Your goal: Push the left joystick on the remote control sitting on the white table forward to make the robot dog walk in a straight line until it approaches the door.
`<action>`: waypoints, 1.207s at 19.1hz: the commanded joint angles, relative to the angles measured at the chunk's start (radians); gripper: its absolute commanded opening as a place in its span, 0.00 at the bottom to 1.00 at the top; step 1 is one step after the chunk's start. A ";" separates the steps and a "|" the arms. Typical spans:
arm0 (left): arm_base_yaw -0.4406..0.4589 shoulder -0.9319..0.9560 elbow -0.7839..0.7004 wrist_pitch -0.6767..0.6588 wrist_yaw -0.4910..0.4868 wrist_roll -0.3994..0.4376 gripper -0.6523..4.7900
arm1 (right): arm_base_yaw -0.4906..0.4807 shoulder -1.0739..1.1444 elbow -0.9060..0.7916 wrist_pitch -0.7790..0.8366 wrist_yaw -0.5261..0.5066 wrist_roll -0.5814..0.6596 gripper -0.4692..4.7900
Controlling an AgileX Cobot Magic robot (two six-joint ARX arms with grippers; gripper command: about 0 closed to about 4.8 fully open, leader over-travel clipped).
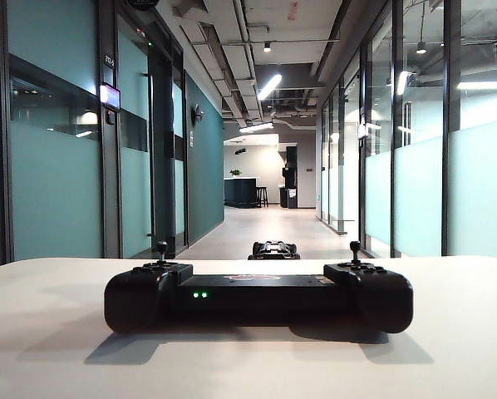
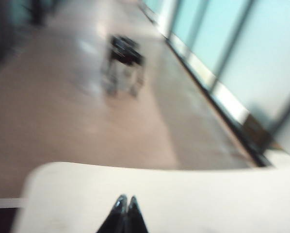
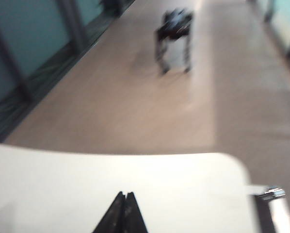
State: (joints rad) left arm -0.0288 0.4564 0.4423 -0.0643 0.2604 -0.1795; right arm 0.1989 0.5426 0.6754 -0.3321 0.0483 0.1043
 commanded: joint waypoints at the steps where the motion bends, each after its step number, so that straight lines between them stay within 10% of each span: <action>1: -0.099 0.080 0.080 -0.045 -0.003 -0.004 0.11 | 0.105 0.102 0.077 -0.085 -0.003 0.039 0.08; 10: -0.422 0.399 0.345 -0.369 -0.133 -0.004 0.11 | 0.375 0.372 0.192 -0.286 -0.018 0.237 0.08; 16: -0.463 0.527 0.477 -0.462 -0.076 -0.005 0.11 | 0.413 0.505 0.225 -0.380 -0.113 0.315 0.08; 17: -0.463 0.528 0.478 -0.458 -0.076 -0.005 0.11 | 0.415 0.526 0.225 -0.379 -0.134 0.315 0.13; 20: -0.463 0.528 0.478 -0.459 -0.072 -0.005 0.11 | 0.416 0.581 0.225 -0.381 -0.180 0.315 0.74; 23: -0.463 0.528 0.478 -0.459 -0.072 -0.005 0.11 | 0.416 0.640 0.225 -0.382 -0.204 0.351 0.78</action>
State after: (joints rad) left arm -0.4908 0.9855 0.9154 -0.5285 0.1822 -0.1810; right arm 0.6144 1.1740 0.8932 -0.7239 -0.1474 0.4324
